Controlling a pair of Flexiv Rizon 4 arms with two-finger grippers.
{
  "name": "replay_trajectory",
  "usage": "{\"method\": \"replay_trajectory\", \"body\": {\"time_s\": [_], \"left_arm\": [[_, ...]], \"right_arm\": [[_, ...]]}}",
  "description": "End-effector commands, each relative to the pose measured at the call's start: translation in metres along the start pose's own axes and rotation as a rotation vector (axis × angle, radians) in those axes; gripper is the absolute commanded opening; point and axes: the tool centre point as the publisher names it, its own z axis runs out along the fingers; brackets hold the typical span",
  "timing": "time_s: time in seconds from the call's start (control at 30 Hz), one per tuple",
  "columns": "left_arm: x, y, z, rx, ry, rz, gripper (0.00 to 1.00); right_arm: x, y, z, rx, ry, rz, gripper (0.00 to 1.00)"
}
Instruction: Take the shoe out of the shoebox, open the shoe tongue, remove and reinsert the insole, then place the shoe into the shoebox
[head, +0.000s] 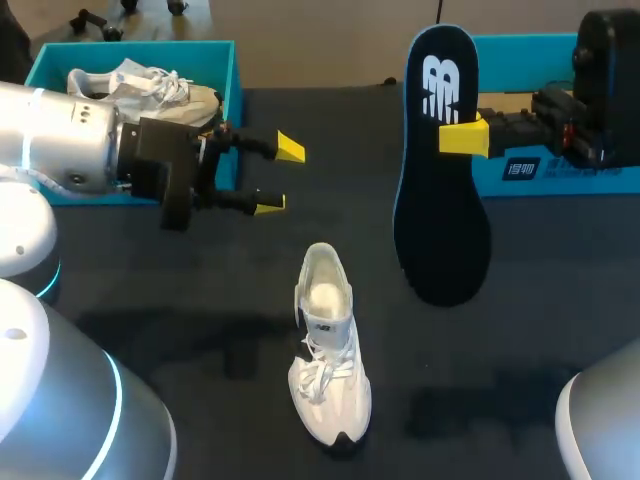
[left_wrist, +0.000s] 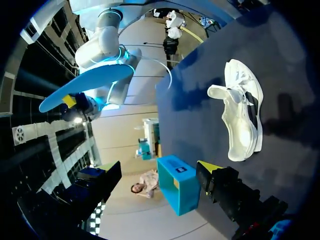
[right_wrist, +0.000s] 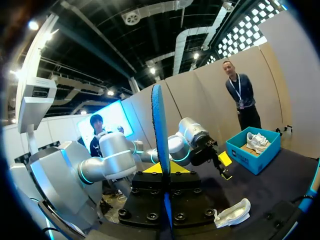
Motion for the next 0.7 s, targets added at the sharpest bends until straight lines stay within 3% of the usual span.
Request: {"method": "replay_trajectory", "body": {"time_s": [0.03,0.27,0.7], "left_arm": [[0.001,0.003,-0.005,-0.016,-0.016,0.017,1.0],[0.0,0.014,-0.018,-0.053,-0.113,0.049,1.0],[-0.009,0.029,-0.022,-0.033,-0.207,0.061,1.0]], "right_arm": [[-0.015,0.008,0.006,0.016,0.027,0.046,0.0],[-0.049,0.02,0.008,0.046,0.075,0.147,0.0],[-0.118,0.026,0.023,0.084,0.151,0.321,0.0]]}}
